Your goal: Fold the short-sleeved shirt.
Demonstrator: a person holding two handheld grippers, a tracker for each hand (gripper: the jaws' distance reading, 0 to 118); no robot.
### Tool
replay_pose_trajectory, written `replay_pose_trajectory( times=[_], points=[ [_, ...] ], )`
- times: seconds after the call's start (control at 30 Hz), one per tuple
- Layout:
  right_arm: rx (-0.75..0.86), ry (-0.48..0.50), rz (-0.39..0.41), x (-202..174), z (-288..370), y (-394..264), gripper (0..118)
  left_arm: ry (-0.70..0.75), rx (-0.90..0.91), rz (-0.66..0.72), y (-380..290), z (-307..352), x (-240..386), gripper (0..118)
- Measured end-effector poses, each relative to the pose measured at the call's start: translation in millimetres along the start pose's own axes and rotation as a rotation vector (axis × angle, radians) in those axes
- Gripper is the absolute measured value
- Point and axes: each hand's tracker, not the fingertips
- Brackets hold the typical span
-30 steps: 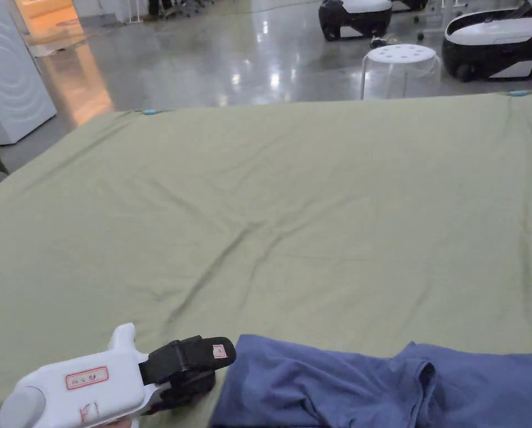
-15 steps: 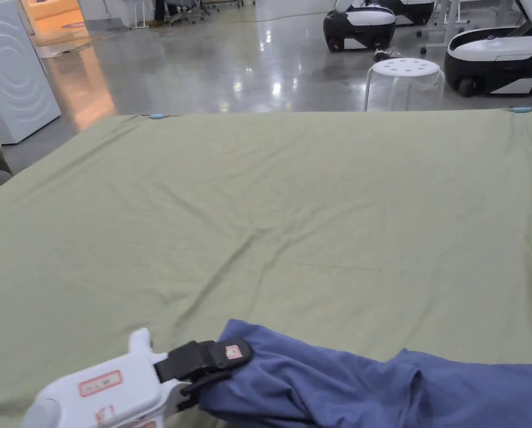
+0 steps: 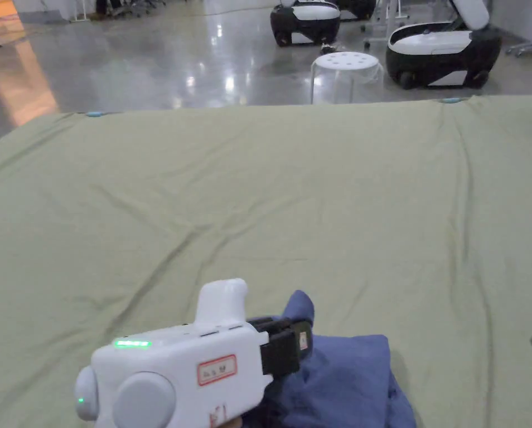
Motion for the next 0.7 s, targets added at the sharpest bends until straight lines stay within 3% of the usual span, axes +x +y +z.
replay_pose_trajectory(
  times=[0.1, 0.17, 0.2, 0.27, 0.33, 0.37, 0.43, 0.53, 0.57, 0.6, 0.7],
  points=[
    [-0.008, 0.030, -0.070, 15.3, 5.9, -2.1, 0, -0.056, -0.021, -0.038, -11.6, -28.9, 12.5, 13],
    [-0.001, 0.002, -0.056, 19.7, 7.8, -4.4, 0, -0.070, -0.029, -0.031, -9.8, -33.9, 19.7, 15],
    [0.010, -0.041, -0.041, 21.8, 7.5, -5.2, 0, -0.063, -0.046, -0.072, -7.9, -37.2, 22.8, 23],
    [-0.004, -0.026, -0.051, 27.7, 4.1, -4.3, 0, 0.007, -0.060, -0.166, -4.7, -41.8, 23.4, 43],
    [0.002, -0.014, -0.062, 31.4, 4.7, -4.2, 0, -0.084, 0.010, -0.158, 1.3, -21.6, 14.1, 49],
    [0.004, -0.009, -0.062, 30.3, 4.3, -2.7, 0, -0.155, 0.053, -0.133, 5.6, -8.2, 9.5, 62],
    [0.003, 0.000, -0.063, 31.4, 2.3, -2.3, 0, -0.143, 0.086, -0.056, 18.0, 12.8, 6.9, 64],
    [-0.007, 0.006, -0.069, 31.7, -3.7, -3.1, 0, -0.116, 0.091, -0.046, 20.2, 10.8, 2.2, 54],
    [-0.012, 0.005, -0.076, 31.7, -5.7, -3.8, 0, -0.103, 0.059, -0.056, 14.3, -2.0, 7.1, 38],
    [-0.015, 0.008, -0.083, 31.0, -6.7, -4.3, 0, -0.103, -0.008, -0.055, 7.7, -17.1, 10.5, 10],
    [-0.023, 0.020, -0.096, 25.1, -6.5, -3.8, 0, -0.106, -0.213, -0.077, -21.7, -68.5, 22.8, 9]
  ],
)
